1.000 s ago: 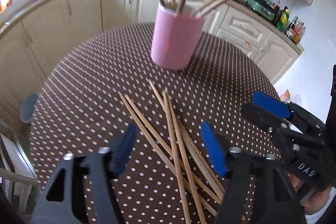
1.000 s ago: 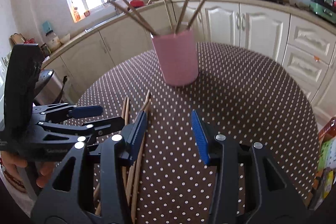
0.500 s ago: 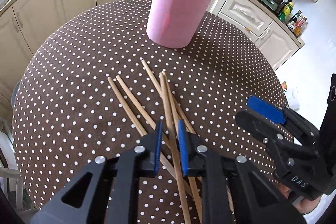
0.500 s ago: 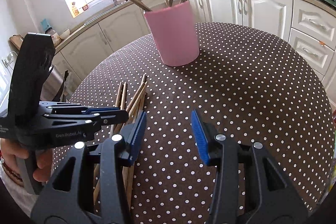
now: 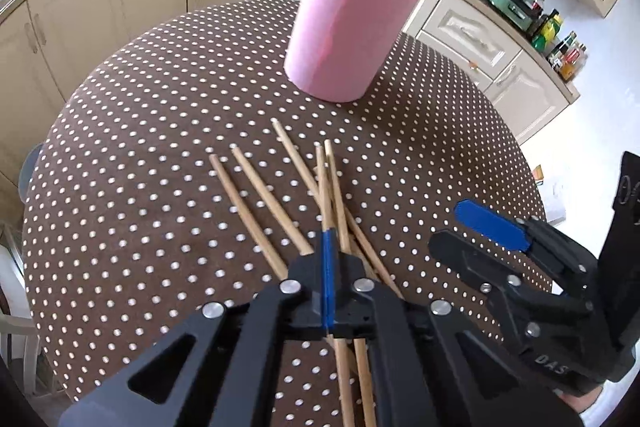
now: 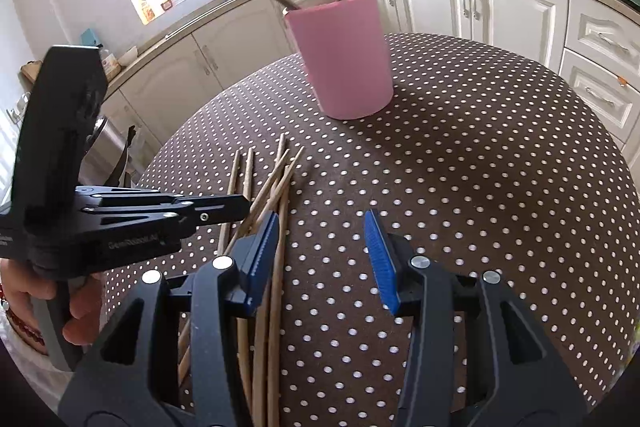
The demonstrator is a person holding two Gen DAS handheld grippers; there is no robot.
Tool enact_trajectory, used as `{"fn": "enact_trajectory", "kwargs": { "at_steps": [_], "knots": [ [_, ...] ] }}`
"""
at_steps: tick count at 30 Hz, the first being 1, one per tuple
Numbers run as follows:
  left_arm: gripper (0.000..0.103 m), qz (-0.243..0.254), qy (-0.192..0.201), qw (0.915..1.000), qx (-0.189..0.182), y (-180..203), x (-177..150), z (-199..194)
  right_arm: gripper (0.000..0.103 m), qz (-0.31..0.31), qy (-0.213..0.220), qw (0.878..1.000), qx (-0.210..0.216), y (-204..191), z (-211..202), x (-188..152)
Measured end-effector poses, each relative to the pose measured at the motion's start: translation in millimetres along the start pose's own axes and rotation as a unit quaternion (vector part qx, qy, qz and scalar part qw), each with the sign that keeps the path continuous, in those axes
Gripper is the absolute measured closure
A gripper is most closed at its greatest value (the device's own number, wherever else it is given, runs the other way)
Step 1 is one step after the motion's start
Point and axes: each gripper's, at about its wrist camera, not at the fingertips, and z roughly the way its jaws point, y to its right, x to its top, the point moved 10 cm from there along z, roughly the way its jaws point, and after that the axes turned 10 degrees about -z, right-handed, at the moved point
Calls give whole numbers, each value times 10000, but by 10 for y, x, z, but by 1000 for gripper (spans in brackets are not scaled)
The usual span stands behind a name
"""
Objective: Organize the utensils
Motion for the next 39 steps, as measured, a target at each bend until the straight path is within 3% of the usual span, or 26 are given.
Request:
{"fn": "enact_trajectory", "kwargs": {
  "at_steps": [7, 11, 12, 13, 15, 27, 29, 31, 39],
  "knots": [
    [102, -151, -9, 9997, -199, -133, -6, -129, 59, 74, -406, 9991, 114, -151, 256, 6],
    [101, -231, -53, 9994, -262, -184, -1, -142, 59, 210, -396, 9989, 99, -131, 277, 23],
    [96, -177, -61, 9996, -210, -204, -6, -140, 59, 237, -409, 9988, 106, -120, 270, 13],
    [82, -145, -54, 9997, -174, -213, -13, -138, 59, 241, -416, 9988, 95, -94, 254, 7],
    [75, -67, -21, 9999, -79, -187, 8, -117, 59, 249, -436, 9987, 103, -22, 212, -15],
    [75, 217, -80, 9992, 340, -26, 26, 101, 59, 367, -430, 9983, 128, 229, 93, -145],
    [81, 295, -81, 9987, 417, 1, 40, 114, 59, 376, -425, 9983, 149, 246, 90, -144],
    [98, 366, -113, 9985, 394, 64, 39, 127, 59, 376, -430, 9982, 160, 263, 93, -132],
    [99, 359, -137, 9984, 420, 98, 53, 165, 57, 393, -446, 9981, 164, 188, 108, -114]
  ]
}}
